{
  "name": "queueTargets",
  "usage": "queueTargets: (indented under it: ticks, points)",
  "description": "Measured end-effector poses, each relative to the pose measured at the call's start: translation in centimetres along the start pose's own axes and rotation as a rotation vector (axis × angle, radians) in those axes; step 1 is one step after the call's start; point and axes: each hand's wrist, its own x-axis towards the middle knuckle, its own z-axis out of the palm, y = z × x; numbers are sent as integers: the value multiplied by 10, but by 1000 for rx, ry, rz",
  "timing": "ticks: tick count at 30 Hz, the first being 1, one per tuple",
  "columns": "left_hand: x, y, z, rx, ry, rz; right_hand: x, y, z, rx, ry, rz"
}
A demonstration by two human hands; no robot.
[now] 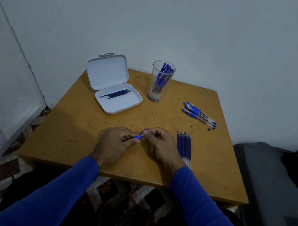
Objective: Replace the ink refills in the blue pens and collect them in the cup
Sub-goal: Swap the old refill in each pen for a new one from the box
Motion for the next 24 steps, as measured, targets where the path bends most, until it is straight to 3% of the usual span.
queueTargets:
  ticks: [3, 7, 14, 19, 24]
  points:
    - [0, 1, -1, 0, -3, 5, 0, 1, 2, -47, 21, -23]
    - [0, 0, 0, 8, 0, 12, -3, -1, -5, 124, -97, -24]
    - [0, 2, 0, 12, 10, 23, -3, 2, 2, -52, 41, -27]
    - [0, 2, 0, 16, 10, 17, -7, -2, -9, 163, -108, -25]
    - [-1, 3, 0, -3, 9, 8, -4, 2, -2, 15, 10, -22]
